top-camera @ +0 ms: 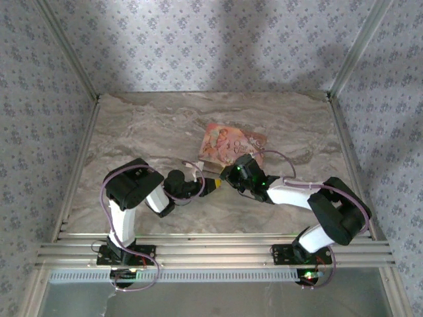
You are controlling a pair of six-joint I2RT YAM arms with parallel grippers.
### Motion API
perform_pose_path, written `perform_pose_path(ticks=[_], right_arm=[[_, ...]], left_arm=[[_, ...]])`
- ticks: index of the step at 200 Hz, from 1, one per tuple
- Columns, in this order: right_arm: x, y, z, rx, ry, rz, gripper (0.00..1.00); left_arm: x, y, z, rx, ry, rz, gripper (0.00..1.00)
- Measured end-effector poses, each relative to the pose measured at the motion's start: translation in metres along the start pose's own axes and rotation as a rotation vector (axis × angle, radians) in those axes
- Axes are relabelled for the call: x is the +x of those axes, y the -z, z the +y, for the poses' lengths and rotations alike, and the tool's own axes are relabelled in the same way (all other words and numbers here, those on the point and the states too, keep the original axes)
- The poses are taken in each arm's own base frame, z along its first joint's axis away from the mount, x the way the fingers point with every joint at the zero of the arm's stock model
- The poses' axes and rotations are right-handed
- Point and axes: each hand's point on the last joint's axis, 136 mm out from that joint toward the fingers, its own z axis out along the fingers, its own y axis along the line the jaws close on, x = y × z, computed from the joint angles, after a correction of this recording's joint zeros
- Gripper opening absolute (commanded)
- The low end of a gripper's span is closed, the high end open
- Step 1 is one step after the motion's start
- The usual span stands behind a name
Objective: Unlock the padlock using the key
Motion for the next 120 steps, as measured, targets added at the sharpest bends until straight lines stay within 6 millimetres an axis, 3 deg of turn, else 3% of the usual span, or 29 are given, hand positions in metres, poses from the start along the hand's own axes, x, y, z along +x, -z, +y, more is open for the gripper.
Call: perform_pose_path(ticks=[120], right_arm=[[0.0048, -0.0063, -0.0038, 0.026, 0.023, -0.028, 0.0]], left_arm=[[0.0019, -0.0022, 0.004, -0.019, 0.005, 0.037, 0.0]])
